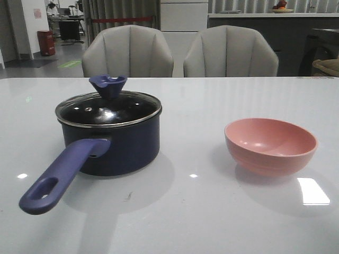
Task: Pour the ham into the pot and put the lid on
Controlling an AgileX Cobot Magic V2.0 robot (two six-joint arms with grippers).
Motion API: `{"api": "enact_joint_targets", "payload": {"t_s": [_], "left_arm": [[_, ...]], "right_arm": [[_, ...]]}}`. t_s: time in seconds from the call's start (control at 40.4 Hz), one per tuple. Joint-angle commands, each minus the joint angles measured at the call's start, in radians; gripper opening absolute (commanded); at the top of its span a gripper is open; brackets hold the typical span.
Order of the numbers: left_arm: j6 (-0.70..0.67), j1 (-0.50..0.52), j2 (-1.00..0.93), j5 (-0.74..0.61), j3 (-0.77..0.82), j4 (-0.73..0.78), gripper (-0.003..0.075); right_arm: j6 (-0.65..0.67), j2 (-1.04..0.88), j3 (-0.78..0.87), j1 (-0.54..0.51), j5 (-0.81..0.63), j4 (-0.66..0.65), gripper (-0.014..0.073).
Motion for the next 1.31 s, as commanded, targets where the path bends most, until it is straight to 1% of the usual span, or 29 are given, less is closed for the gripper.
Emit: {"api": "enact_joint_targets", "payload": {"t_s": [0.0, 0.099, 0.149, 1.288], "left_arm": [[-0.001, 0.042, -0.062, -0.169, 0.039, 0.0, 0.0113], [-0.003, 0.071, -0.05, -0.237, 0.09, -0.006, 0.0113], [-0.002, 0.074, -0.055, -0.218, 0.088, -0.006, 0.0113], [-0.002, 0.075, -0.055, -0.23, 0.088, -0.006, 0.0113]], "right_arm": [[-0.008, 0.005, -0.026, 0.003, -0.084, -0.003, 0.0155], [-0.008, 0.005, -0.025, 0.003, -0.083, -0.003, 0.0155], [-0.008, 0.005, -0.024, 0.003, -0.083, -0.003, 0.0155], [-0.008, 0.005, -0.016, 0.003, -0.086, -0.003, 0.0155]]}}
